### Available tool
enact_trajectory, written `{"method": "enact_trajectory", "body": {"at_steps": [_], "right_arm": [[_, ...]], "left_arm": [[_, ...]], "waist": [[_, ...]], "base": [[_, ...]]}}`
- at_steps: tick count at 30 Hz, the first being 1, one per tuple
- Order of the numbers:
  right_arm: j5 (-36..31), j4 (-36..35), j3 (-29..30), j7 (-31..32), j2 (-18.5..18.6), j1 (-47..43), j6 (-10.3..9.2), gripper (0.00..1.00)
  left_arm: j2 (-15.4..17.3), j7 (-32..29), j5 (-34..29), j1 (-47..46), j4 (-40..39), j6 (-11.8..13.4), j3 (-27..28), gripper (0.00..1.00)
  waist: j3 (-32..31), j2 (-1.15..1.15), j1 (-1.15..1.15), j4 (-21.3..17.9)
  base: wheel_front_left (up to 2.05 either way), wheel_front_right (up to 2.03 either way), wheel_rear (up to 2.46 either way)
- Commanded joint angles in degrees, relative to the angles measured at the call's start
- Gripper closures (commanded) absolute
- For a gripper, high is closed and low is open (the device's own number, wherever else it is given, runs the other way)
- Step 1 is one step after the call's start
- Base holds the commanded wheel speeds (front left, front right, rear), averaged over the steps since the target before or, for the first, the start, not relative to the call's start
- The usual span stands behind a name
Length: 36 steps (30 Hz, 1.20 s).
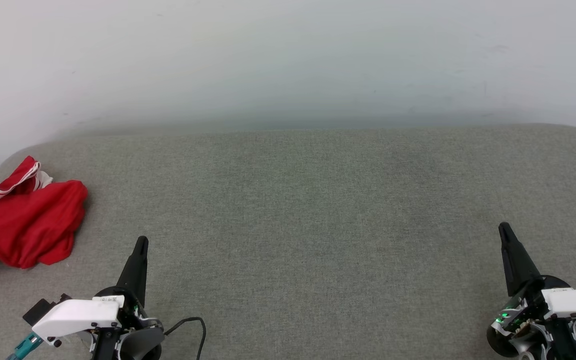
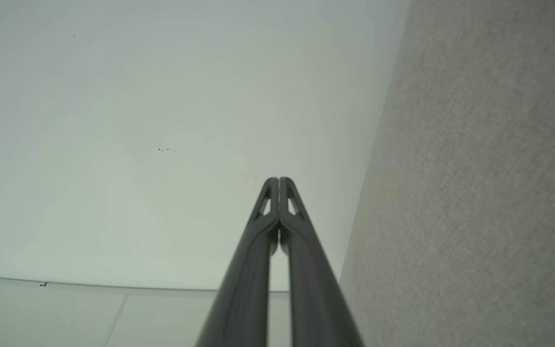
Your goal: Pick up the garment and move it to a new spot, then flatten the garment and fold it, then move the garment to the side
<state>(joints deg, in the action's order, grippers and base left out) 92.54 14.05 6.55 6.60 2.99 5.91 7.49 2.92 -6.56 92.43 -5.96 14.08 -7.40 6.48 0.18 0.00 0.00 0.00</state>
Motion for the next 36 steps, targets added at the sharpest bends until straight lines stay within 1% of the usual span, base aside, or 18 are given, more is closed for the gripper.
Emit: {"method": "enact_trajectory", "body": {"at_steps": [1,31,32,36], "right_arm": [[-0.3,0.0,0.0,0.0,-0.2,0.6,0.0,1.0],[-0.3,0.0,0.0,0.0,-0.2,0.6,0.0,1.0],[0.0,0.0,0.0,0.0,0.0,0.0,0.0,0.0],[0.0,1.8,-0.1,-0.1,0.0,-1.7,-0.01,0.0]], "left_arm": [[0.0,-0.1,-0.1,-0.5,0.0,-0.2,0.1,1.0],[0.0,-0.1,-0.1,-0.5,0.0,-0.2,0.1,1.0],[0.0,0.0,0.0,0.0,0.1,0.0,0.0,0.0],[-0.2,0.1,0.0,1.8,1.9,0.0,-0.3,0.0]], "waist": [[0.0,0.0,0.0,0.0],[0.0,0.0,0.0,0.0],[0.0,0.0,0.0,0.0],[0.0,0.0,0.0,0.0]], "base": [[0.0,0.0,0.0],[0.0,0.0,0.0],[0.0,0.0,0.0],[0.0,0.0,0.0]]}}
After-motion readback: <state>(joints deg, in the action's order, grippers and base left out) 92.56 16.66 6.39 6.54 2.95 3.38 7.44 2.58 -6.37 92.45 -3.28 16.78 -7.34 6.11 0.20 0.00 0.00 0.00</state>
